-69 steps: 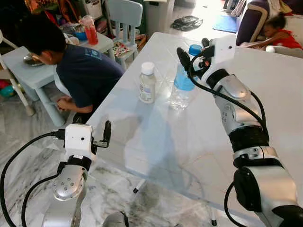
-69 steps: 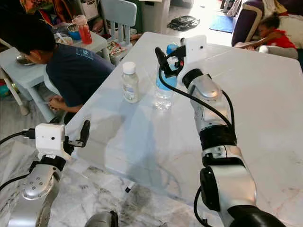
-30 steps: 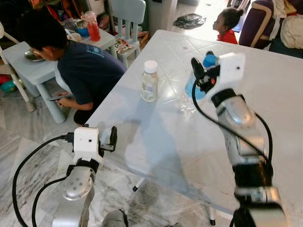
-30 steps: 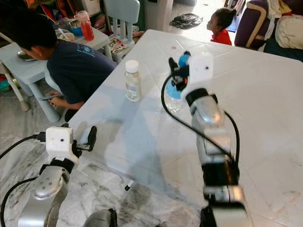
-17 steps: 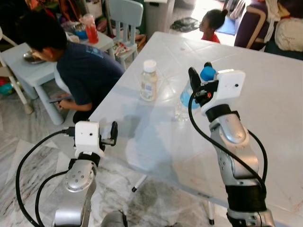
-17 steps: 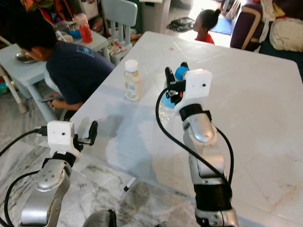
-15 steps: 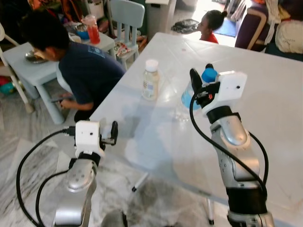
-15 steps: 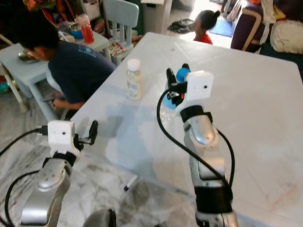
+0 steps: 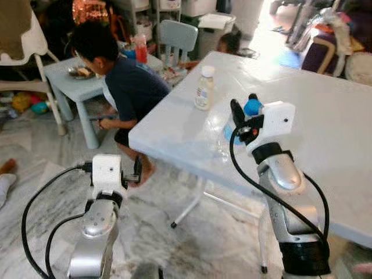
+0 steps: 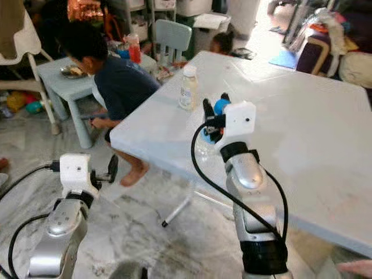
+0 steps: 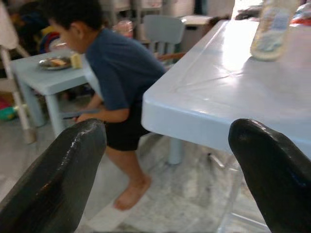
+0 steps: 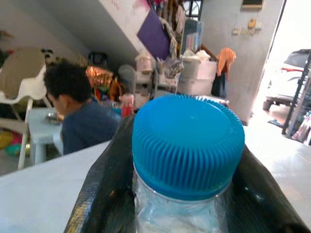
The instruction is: Restocking fridge
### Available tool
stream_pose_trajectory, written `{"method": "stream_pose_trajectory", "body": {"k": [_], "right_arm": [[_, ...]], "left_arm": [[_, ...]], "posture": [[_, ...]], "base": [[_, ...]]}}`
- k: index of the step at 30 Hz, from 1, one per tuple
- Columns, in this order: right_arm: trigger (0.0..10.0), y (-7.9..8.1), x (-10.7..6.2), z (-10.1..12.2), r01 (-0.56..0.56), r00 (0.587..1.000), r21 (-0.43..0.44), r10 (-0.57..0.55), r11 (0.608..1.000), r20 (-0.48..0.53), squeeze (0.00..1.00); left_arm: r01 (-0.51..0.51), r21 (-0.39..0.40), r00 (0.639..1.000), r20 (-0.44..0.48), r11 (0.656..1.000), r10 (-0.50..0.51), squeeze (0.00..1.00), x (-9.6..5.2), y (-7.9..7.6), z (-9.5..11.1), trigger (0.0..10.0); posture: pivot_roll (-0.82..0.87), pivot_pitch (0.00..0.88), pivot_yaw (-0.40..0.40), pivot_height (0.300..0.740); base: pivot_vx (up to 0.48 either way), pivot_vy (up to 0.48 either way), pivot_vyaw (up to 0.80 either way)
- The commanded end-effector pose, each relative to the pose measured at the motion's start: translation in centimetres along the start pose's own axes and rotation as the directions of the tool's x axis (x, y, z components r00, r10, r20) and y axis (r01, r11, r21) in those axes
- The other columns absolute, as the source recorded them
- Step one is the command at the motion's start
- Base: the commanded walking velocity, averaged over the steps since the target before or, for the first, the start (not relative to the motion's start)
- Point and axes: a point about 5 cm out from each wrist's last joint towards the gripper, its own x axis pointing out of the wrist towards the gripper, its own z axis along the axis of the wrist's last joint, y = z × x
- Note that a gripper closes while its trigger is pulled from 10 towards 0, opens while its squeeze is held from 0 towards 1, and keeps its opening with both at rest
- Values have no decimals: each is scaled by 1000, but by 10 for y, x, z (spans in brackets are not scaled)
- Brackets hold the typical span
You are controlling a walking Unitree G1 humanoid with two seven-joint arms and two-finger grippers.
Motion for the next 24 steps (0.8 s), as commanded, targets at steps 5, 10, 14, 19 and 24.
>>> {"method": "stream_pose_trajectory", "body": {"k": [5,10,14,19,24], "right_arm": [[10000,5,-8,-21,-45,994,29,48,999,-96,0],[10000,0,-14,-22,-33,995,28,36,999,-91,0],[10000,-4,-20,-28,-16,993,26,19,1000,-114,0],[10000,1,-34,-38,-32,988,24,35,999,-151,0],[10000,5,-36,-41,-44,986,19,47,999,-159,0]], "left_arm": [[-3,12,1000,16,1000,3,0,0,-1,1,10000],[-53,34,999,9,998,52,0,-7,12,-6,10000],[-70,49,998,-3,996,71,0,-10,18,-10,10000],[-88,64,996,-6,994,89,0,-14,22,-14,10000],[-70,57,998,-7,996,70,0,-11,15,-16,10000]], "posture": [[88,26,-36,740],[75,16,-35,740],[77,14,-38,740],[80,1,-40,740],[80,0,-48,740]], "base": [[0,0,800],[0,0,800],[0,0,800],[0,0,800],[0,-103,800]]}}
